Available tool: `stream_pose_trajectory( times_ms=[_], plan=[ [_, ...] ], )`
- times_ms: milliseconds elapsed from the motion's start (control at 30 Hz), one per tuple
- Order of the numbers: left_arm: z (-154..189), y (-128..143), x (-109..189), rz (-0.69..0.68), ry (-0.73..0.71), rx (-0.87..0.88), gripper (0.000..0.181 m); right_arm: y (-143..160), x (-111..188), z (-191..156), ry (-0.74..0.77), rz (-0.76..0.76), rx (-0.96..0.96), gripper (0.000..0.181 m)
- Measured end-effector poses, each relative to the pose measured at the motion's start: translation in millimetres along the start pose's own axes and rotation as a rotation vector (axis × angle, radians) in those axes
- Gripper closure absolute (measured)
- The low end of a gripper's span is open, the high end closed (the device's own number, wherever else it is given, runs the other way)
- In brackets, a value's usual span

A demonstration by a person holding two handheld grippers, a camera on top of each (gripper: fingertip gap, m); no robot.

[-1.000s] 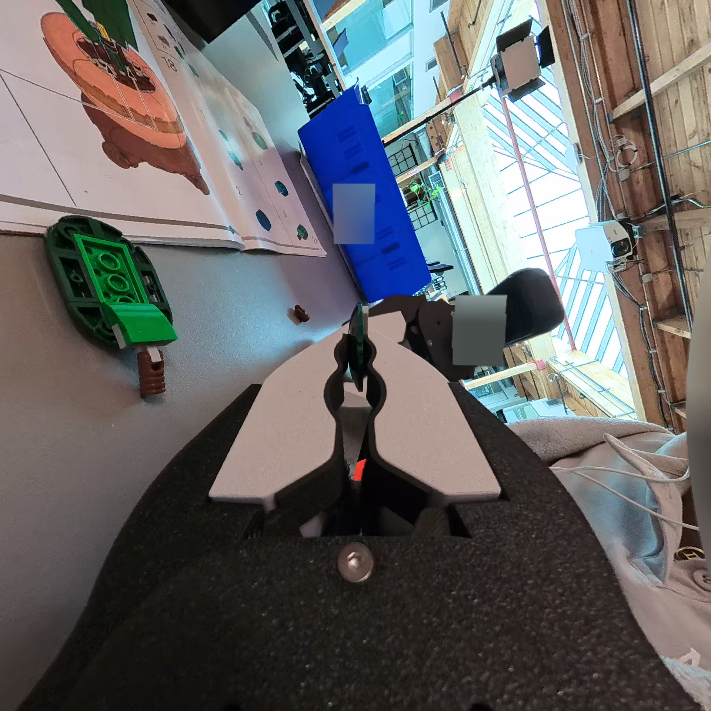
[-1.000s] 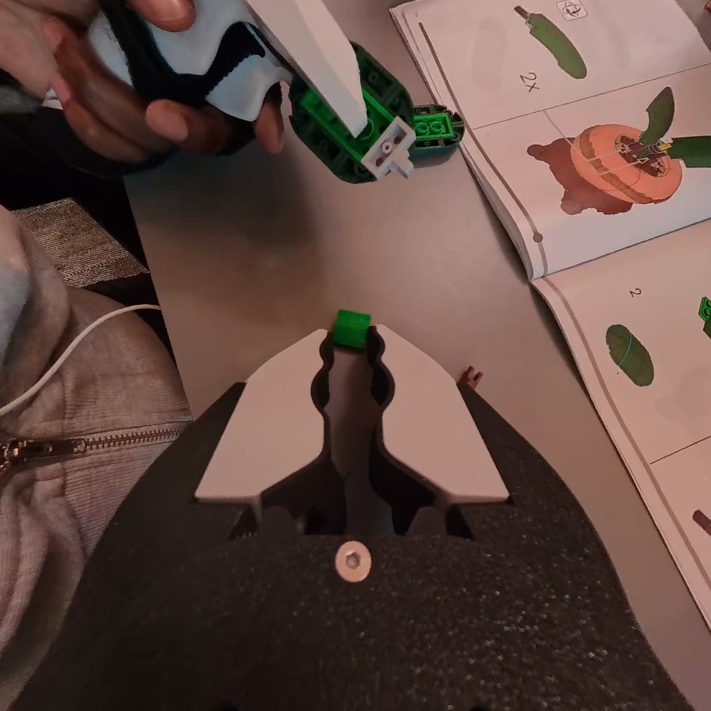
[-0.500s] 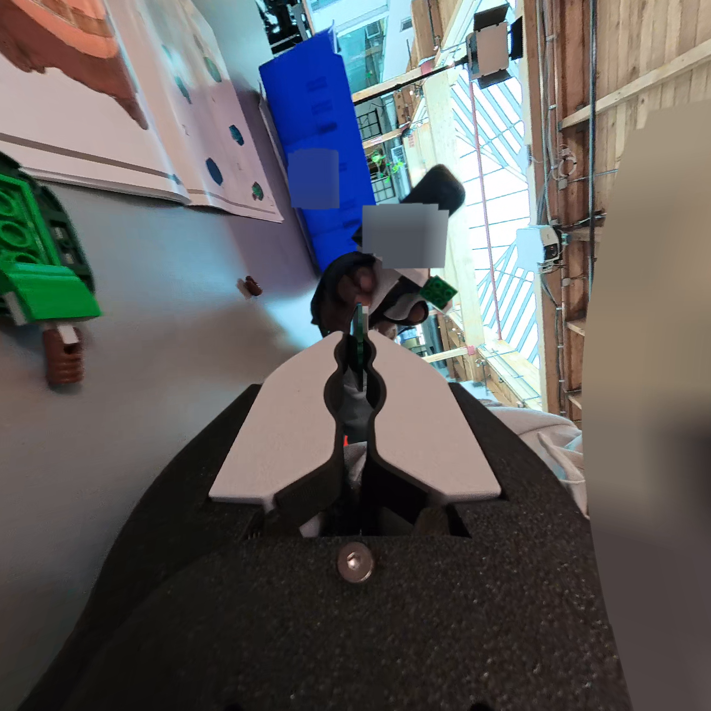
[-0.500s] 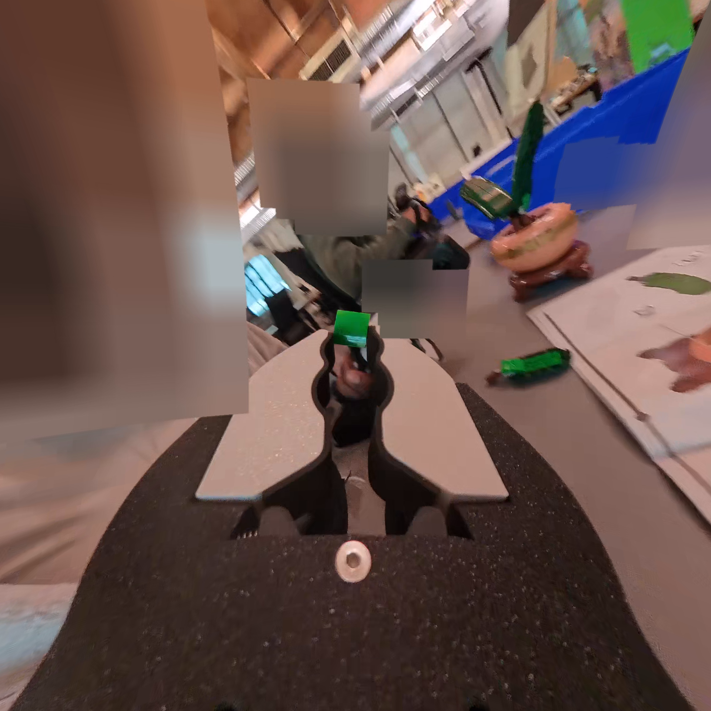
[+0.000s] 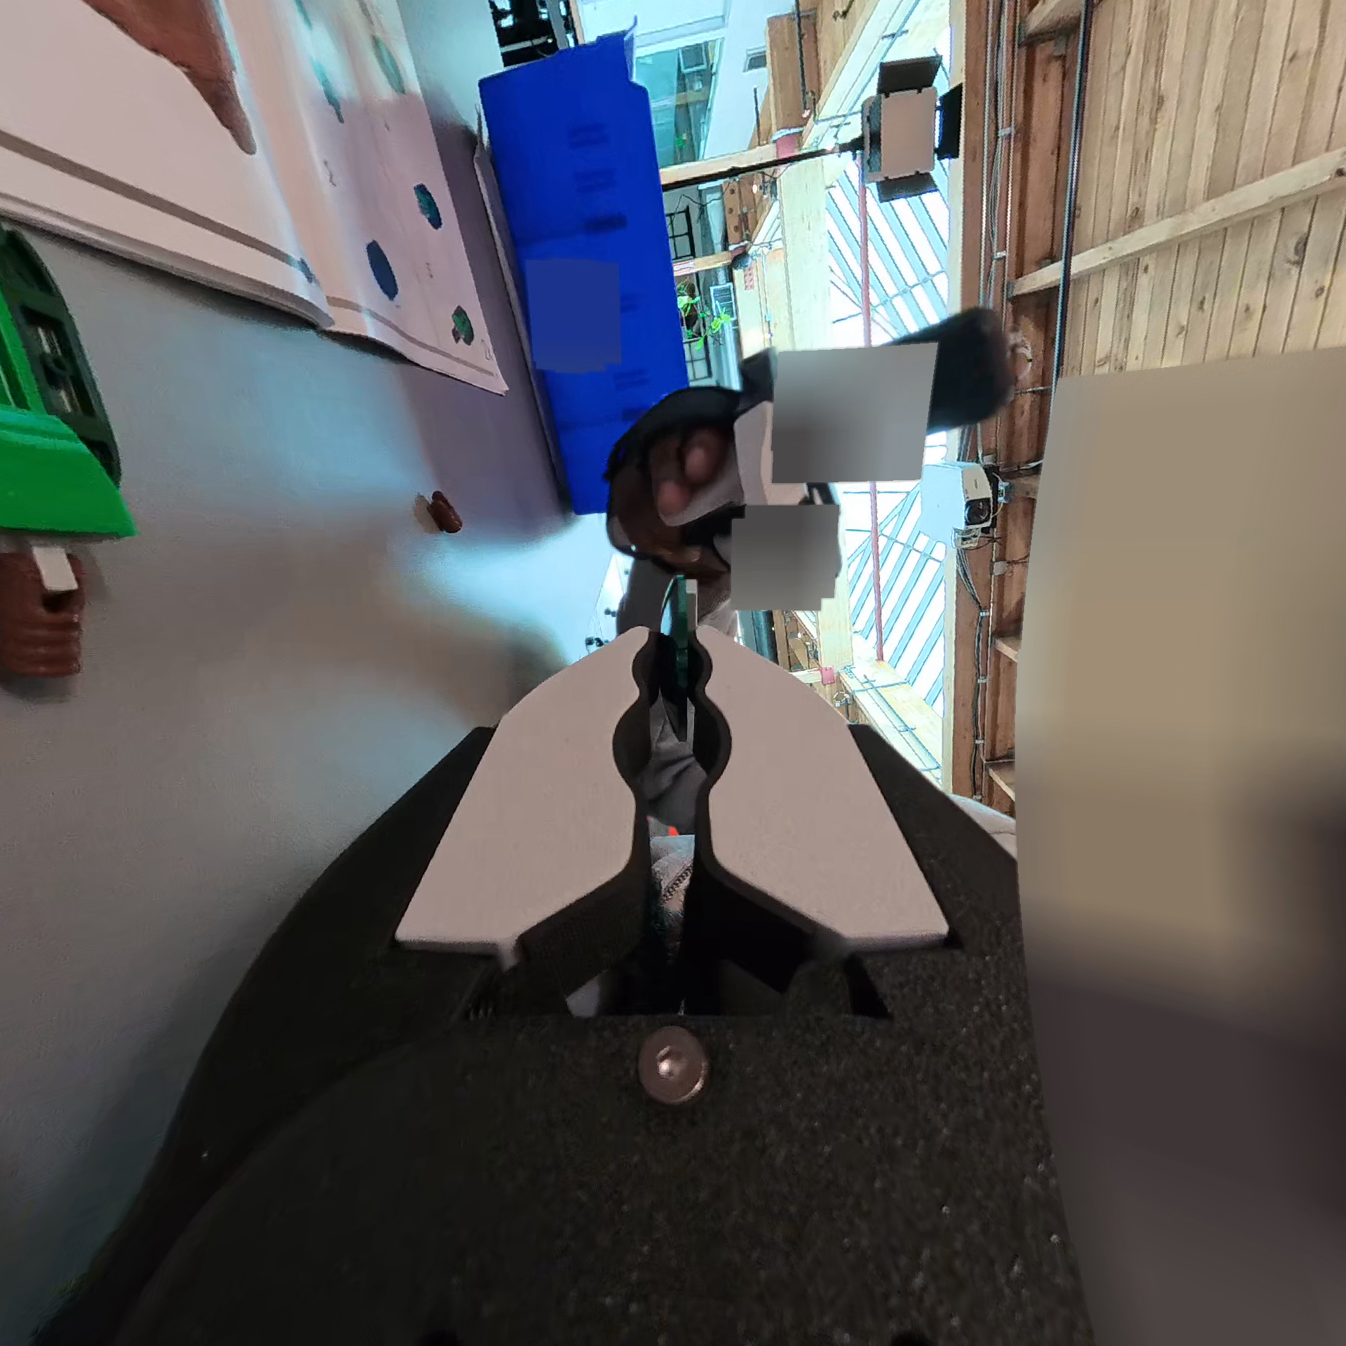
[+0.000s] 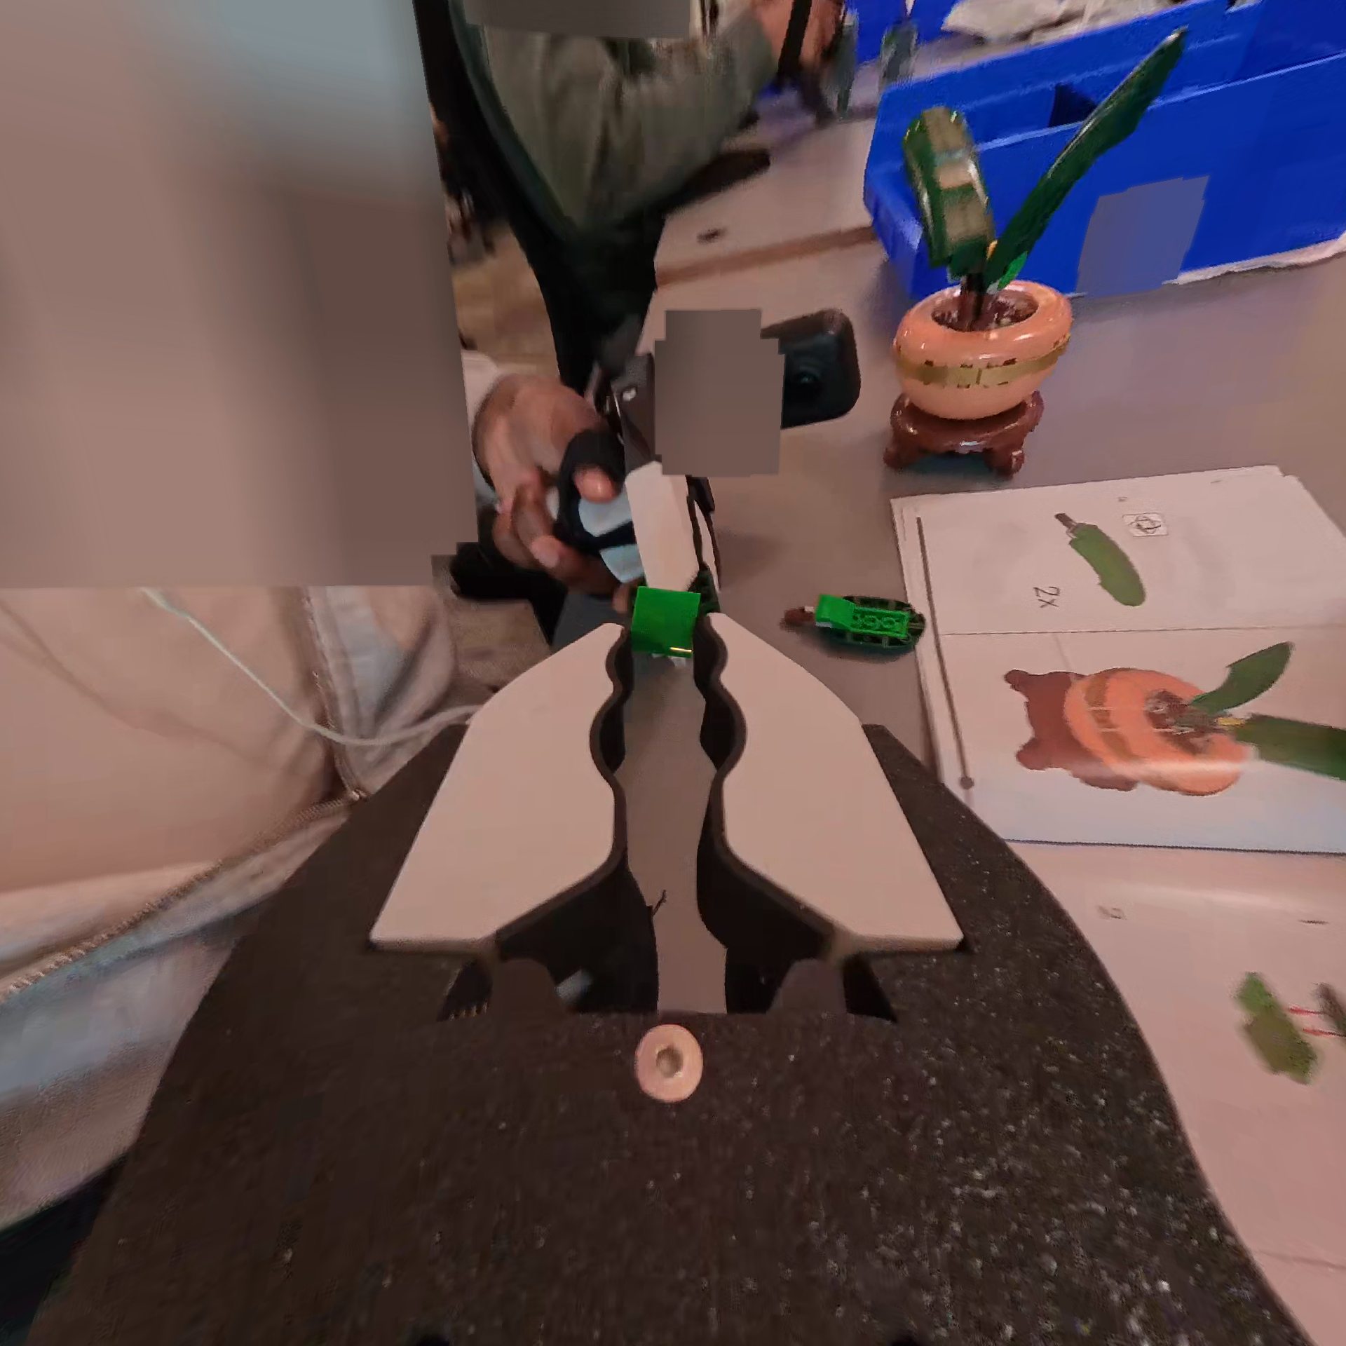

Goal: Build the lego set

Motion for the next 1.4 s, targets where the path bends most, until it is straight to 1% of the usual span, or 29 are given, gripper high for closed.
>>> stream_pose_trajectory(
  times_ms=[67, 167, 233, 267, 400, 500, 733, 867, 1067, 1167, 1333, 1400],
  plan=[
    [-0.8, 0.4, -1.0, -0.003, -0.006, 0.013, 0.176, 1.7, -3.2, 1.9, 0.053, -0.116, 0.109, 0.166],
    [-3.2, 2.9, -3.3, -0.015, -0.012, 0.041, 0.176, 7.8, -9.7, 1.3, 0.089, -0.291, 0.272, 0.165],
    [-5.5, 5.6, -4.8, -0.022, -0.013, 0.071, 0.176, 12.4, -13.0, 2.9, 0.111, -0.413, 0.34, 0.165],
    [-6.9, 6.7, -5.3, -0.025, -0.016, 0.083, 0.176, 12.3, -14.3, 2.5, 0.111, -0.448, 0.362, 0.165],
    [-9.0, 9.2, -7.7, -0.029, -0.017, 0.115, 0.176, 9.8, -17.6, 1.1, 0.083, -0.533, 0.366, 0.165],
    [-9.4, 10.3, -9.9, -0.028, -0.019, 0.128, 0.176, 11.1, -18.1, 1.7, 0.067, -0.604, 0.306, 0.165],
    [-10.5, 13.9, -13.2, -0.015, -0.005, 0.182, 0.176, 13.3, -17.7, 3.4, -0.012, -0.668, 0.159, 0.165],
    [-11.6, 15.8, -14.7, -0.007, -0.006, 0.214, 0.176, 14.0, -18.2, 5.3, -0.042, -0.714, 0.119, 0.165],
    [-12.7, 16.5, -15.8, -0.01, -0.011, 0.217, 0.176, 12.1, -21.0, 4.6, -0.033, -0.799, 0.168, 0.165],
    [-11.8, 16.7, -16.5, -0.008, 0.001, 0.214, 0.176, 9.7, -21.5, 4.7, -0.024, -0.779, 0.179, 0.165],
    [-11.7, 15.0, -16.4, 0.015, 0.02, 0.221, 0.176, 10.3, -20.1, 7.5, -0.022, -0.652, 0.173, 0.165],
    [-12.3, 15.1, -16.8, 0.015, 0.021, 0.223, 0.176, 12.1, -19.4, 6.5, -0.024, -0.633, 0.177, 0.165]
  ],
)
Point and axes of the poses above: each gripper's, where its closed fingertips meet, x back along the fingers, y out of its underside, z = x × y across the jaws, the point moved 4 cm from there along x, back along the fingers, and after that the axes turned 12 degrees about -x, right-handed, at the moved point
